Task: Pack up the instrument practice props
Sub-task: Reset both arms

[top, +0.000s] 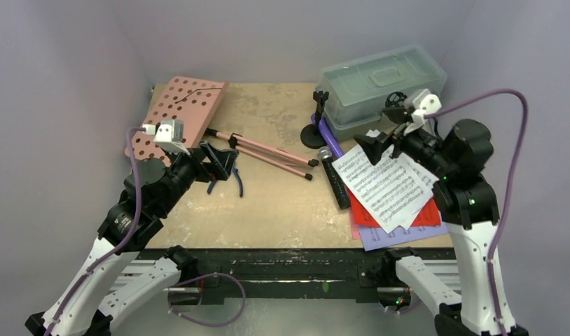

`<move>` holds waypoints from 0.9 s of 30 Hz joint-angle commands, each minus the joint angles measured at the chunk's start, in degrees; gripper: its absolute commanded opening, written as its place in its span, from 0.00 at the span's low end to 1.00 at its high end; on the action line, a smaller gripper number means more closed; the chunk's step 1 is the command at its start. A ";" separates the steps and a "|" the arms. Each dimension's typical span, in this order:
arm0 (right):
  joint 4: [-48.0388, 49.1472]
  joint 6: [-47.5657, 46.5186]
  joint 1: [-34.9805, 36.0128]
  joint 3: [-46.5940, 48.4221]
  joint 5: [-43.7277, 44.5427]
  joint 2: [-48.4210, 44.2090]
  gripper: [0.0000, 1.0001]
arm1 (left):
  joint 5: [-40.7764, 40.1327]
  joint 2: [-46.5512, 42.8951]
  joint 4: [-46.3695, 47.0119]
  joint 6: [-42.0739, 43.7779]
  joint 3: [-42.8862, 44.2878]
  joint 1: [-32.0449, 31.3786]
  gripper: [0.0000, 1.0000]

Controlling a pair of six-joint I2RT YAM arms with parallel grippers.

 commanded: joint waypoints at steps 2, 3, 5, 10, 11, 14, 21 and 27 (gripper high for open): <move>-4.00 -1.36 -6.67 0.85 1.44 -5.73 0.99 | 0.61 0.90 2.69 4.00 5.58 -0.15 1.00; -4.79 -1.61 -7.80 1.20 0.14 -6.18 0.99 | -0.11 1.49 1.74 4.58 6.84 -0.09 1.00; -4.94 -0.53 -9.75 1.44 -1.44 -7.07 0.99 | -1.54 2.90 -0.59 5.65 9.66 -0.14 1.00; -2.89 8.92 -12.91 1.43 2.86 -8.91 0.99 | -3.98 4.74 -3.51 8.56 14.79 -0.11 1.00; -2.49 10.40 -13.26 1.57 4.53 -9.07 0.99 | -4.24 4.87 -3.59 9.08 15.37 -0.15 1.00; -2.08 13.43 -14.06 2.22 7.82 -9.44 0.99 | -5.06 5.18 -4.23 10.24 16.72 -0.14 1.00; -3.23 12.28 -15.06 4.74 9.05 -9.13 0.99 | -5.88 5.11 -5.51 11.16 17.35 -0.08 1.00; -5.36 5.48 -15.82 5.97 5.55 -8.79 0.99 | -6.97 4.47 -6.05 11.32 16.76 -0.13 1.00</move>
